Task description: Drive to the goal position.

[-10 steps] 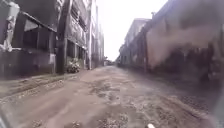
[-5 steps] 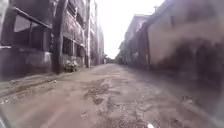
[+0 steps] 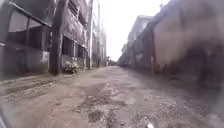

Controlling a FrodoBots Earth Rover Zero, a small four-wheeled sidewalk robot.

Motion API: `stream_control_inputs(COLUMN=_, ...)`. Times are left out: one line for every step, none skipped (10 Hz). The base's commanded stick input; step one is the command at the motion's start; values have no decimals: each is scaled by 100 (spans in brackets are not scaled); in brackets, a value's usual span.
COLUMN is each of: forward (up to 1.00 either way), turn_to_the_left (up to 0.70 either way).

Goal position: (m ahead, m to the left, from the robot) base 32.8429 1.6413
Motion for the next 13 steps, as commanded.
stream_control_inputs(forward=85, turn_to_the_left=0)
stream_control_inputs(forward=85, turn_to_the_left=0)
stream_control_inputs(forward=85, turn_to_the_left=0)
stream_control_inputs(forward=85, turn_to_the_left=0)
stream_control_inputs(forward=85, turn_to_the_left=0)
stream_control_inputs(forward=85, turn_to_the_left=0)
stream_control_inputs(forward=85, turn_to_the_left=0)
stream_control_inputs(forward=85, turn_to_the_left=0)
stream_control_inputs(forward=85, turn_to_the_left=0)
stream_control_inputs(forward=85, turn_to_the_left=0)
stream_control_inputs(forward=85, turn_to_the_left=0)
stream_control_inputs(forward=85, turn_to_the_left=0)
stream_control_inputs(forward=85, turn_to_the_left=0)
